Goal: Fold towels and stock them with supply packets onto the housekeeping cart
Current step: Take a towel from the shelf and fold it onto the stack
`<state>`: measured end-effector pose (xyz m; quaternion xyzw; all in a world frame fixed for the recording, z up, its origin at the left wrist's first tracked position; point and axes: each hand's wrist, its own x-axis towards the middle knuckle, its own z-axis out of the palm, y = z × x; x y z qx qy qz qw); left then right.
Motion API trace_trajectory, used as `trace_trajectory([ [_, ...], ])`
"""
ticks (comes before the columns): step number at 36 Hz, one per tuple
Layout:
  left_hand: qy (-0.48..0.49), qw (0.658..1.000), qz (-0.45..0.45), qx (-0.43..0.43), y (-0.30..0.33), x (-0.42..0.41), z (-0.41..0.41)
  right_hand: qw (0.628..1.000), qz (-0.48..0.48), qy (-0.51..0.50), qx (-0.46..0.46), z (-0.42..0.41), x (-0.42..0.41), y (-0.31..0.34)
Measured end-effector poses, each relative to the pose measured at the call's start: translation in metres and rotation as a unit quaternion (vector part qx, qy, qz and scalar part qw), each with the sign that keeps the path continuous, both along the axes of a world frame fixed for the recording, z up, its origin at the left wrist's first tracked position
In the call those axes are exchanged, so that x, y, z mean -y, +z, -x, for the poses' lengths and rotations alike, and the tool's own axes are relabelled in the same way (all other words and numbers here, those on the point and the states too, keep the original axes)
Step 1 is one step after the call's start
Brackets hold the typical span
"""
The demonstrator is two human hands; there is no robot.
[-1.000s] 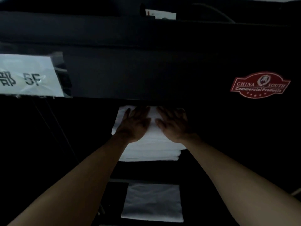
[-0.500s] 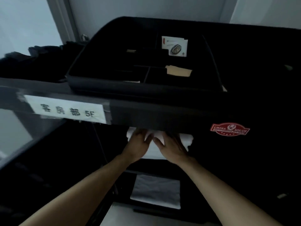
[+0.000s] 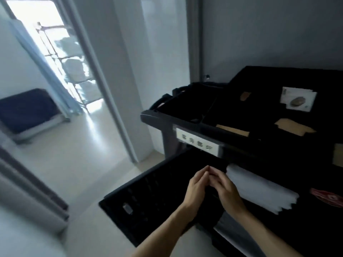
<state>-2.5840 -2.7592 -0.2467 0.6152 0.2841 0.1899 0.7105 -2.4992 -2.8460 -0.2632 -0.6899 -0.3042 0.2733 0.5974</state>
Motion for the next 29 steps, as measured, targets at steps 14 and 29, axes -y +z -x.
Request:
trace_trajectory([
  [14, 0.258, 0.959, -0.119, 0.020, 0.064, -0.026, 0.198, 0.959, -0.111, 0.235, -0.114, 0.162, -0.089, 0.058],
  [29, 0.413, 0.905, -0.097, 0.016, 0.057, -0.139, 0.304, 0.928, -0.109, 0.322, -0.156, 0.267, -0.235, 0.057],
])
